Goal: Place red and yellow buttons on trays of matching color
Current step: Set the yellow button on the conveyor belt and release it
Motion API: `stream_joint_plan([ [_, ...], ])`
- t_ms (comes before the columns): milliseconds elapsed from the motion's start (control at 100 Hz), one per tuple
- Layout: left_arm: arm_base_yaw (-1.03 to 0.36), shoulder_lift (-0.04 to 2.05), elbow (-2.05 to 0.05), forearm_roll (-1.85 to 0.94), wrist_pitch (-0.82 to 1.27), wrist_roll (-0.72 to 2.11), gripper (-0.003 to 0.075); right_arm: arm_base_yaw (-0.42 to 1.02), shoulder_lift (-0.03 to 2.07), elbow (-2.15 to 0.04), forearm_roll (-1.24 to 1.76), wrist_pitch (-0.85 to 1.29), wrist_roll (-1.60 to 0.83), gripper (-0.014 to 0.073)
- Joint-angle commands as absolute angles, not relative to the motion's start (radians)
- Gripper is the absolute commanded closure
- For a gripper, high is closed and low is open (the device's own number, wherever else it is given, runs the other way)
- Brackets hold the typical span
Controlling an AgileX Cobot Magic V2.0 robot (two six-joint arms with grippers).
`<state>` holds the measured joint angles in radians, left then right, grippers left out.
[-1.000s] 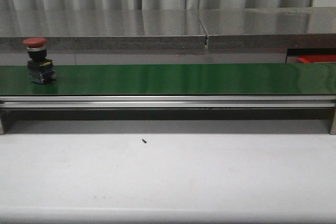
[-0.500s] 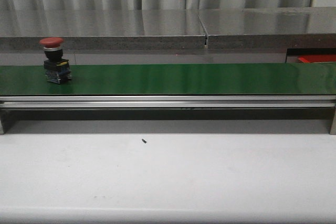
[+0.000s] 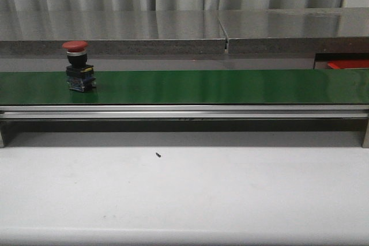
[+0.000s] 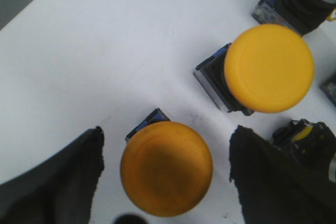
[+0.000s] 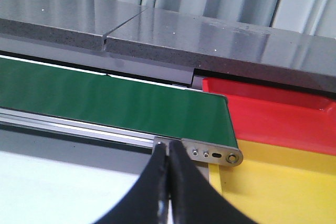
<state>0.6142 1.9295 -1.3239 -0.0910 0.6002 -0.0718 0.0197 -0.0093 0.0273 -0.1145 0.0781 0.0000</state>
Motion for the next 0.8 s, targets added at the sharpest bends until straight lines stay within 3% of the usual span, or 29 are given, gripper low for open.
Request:
stream_joint_plan([
  [0, 0.610, 1.887, -1.349, -0.103, 0.553, -0.070, 0.0333, 0.022, -0.022, 0.027, -0.113, -0.008, 0.000, 0.0711],
  [230, 0.610, 1.887, -1.349, -0.103, 0.559, -0.070, 0.0559, 0.022, -0.022, 0.027, -0.113, -0.008, 0.000, 0.0711],
  [340, 0.610, 1.879, -1.349, -0.103, 0.580, -0.070, 0.0629, 0.022, -0.022, 0.027, -0.113, -0.008, 0.000, 0.0711],
  [530, 0.610, 1.789, -1.349, -0.133, 0.640, -0.070, 0.0689, 0.022, -0.022, 0.027, -0.113, -0.008, 0.000, 0.0711],
  [790, 0.537, 1.580, -1.349, -0.140, 0.708, -0.040, 0.0699, 0.022, -0.022, 0.027, -0.113, -0.008, 0.000, 0.0711],
])
